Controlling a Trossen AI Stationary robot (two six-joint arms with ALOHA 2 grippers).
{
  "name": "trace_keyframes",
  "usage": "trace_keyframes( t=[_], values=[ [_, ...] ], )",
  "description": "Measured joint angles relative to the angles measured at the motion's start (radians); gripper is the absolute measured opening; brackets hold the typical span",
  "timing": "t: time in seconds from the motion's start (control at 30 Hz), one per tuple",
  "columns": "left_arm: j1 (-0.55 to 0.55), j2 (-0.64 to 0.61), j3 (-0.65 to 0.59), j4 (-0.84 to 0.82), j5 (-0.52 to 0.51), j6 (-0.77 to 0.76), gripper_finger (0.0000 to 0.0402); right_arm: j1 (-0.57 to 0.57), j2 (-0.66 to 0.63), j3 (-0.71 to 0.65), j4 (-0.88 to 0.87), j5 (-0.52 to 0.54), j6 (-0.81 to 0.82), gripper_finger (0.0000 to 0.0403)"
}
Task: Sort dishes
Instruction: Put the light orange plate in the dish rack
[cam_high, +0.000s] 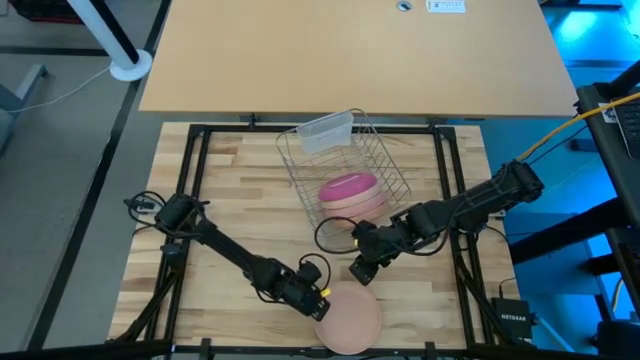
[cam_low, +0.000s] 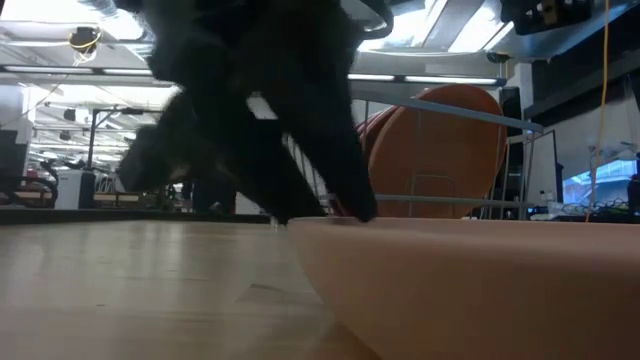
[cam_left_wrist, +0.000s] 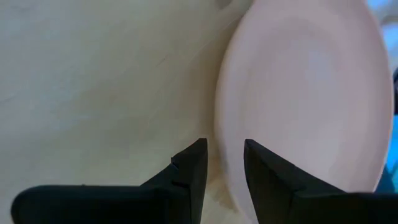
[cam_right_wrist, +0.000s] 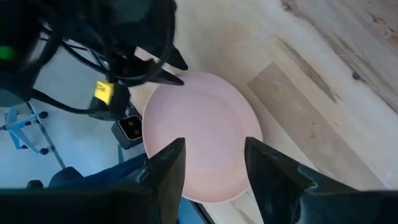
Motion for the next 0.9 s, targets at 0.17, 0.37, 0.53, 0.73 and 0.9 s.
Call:
trace_keyframes(
  t=[0.17,0.37,0.53,0.73,0.9],
  values=[
    [0.012,0.037,0.000,0.045,0.032,0.003,0.0095,0.000,0.000,0.000,0.000,0.000,-0.003,0.0170],
    [0.025,0.036,0.000,0.053,0.054,0.023,0.0054,0.000,0.000,0.000,0.004,-0.008,-0.004,0.0170],
    [0.034,0.002,0.000,0.062,0.064,0.023,0.0011,0.000,-0.028,0.020,0.033,0.038,-0.018,0.0170],
    [0.037,-0.073,0.000,0.054,0.074,0.065,0.0006,0.000,-0.062,0.147,0.028,0.092,-0.141,0.0170],
    [0.054,-0.179,0.000,0.045,0.071,0.170,0.0004,0.000,-0.084,0.303,0.008,0.182,-0.233,0.0170]
  ],
)
